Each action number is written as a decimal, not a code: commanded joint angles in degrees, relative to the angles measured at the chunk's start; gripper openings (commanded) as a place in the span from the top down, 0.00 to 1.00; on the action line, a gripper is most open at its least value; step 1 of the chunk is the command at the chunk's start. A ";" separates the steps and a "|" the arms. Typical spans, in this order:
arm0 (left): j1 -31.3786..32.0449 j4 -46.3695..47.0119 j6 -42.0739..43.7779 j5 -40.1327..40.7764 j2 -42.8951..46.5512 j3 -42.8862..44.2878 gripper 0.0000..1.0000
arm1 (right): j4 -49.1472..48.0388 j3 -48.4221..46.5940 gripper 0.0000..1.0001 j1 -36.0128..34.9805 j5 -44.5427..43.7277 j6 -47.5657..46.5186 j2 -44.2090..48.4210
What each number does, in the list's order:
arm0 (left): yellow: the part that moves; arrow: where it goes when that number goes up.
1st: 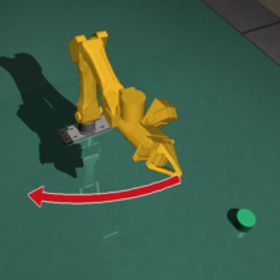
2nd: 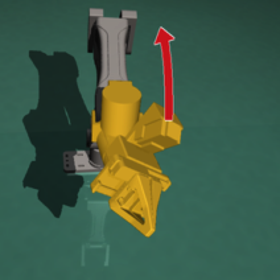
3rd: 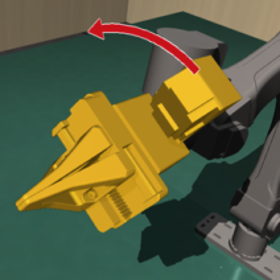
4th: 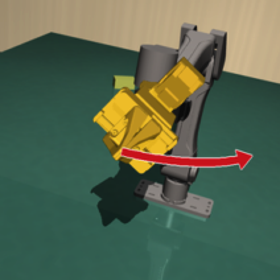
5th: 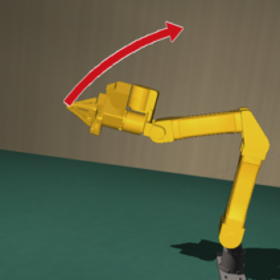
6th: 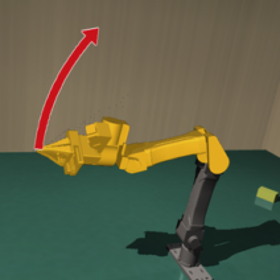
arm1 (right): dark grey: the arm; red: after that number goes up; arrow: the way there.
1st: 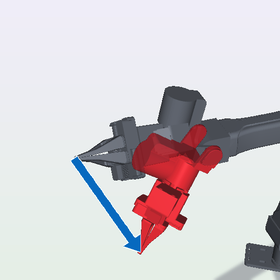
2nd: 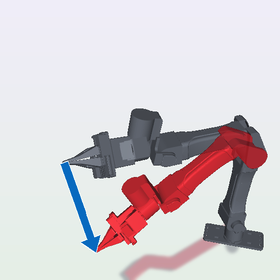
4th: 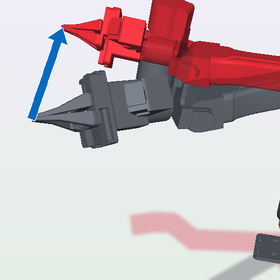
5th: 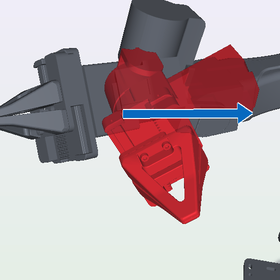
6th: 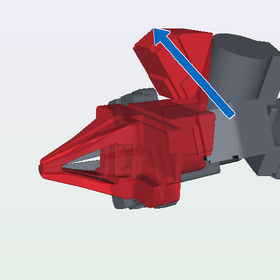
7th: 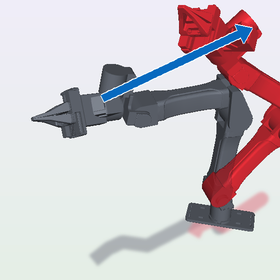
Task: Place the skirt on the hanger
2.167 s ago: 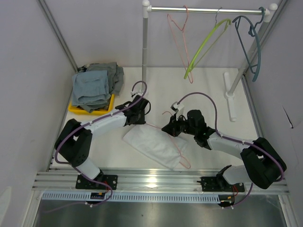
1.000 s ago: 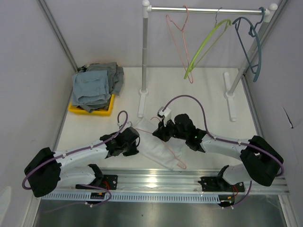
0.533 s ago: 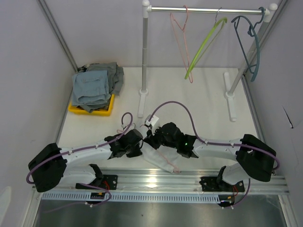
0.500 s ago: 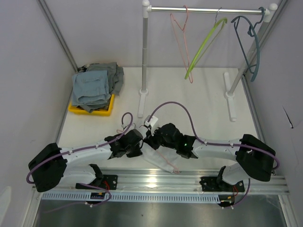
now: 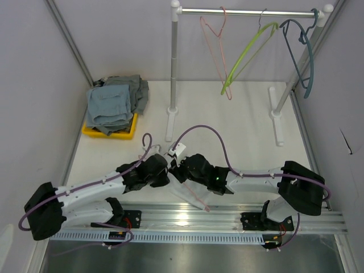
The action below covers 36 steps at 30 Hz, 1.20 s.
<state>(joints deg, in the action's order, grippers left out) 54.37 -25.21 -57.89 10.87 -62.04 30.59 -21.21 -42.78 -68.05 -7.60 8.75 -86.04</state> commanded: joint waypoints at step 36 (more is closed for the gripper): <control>-18.16 8.68 -1.79 8.20 -8.00 -2.30 1.00 | 7.50 -1.07 1.00 5.56 8.82 -3.30 -1.59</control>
<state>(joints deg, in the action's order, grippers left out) 37.30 -20.56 -64.51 20.53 -67.11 26.41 -20.36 -43.00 -63.55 -1.50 7.64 -86.19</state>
